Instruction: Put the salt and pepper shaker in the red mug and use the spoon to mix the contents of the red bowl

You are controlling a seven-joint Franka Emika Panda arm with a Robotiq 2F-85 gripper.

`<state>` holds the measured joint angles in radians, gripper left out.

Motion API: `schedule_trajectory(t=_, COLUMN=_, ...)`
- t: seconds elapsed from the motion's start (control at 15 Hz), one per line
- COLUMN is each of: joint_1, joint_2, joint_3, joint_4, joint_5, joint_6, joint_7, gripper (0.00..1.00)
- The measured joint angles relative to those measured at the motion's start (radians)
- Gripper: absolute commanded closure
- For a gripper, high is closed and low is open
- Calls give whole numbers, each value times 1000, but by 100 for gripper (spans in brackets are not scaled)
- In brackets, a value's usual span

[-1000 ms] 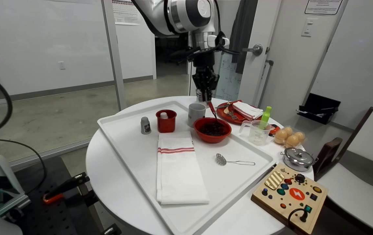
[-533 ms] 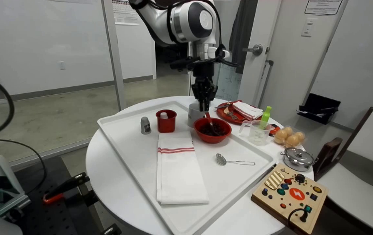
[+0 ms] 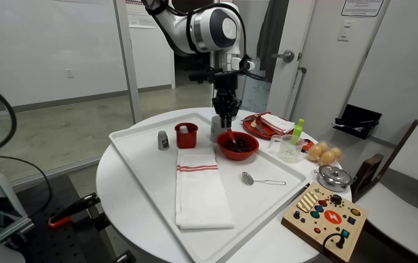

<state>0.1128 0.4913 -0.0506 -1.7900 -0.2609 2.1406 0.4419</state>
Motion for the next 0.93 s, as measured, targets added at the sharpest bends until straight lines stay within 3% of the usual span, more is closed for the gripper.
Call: schedule_trajectory(t=0.93, joint_1=9, joint_2=0, joint_3=26, joint_4=12, joint_5=9, joint_6=15, joint_7=-32, gripper=89)
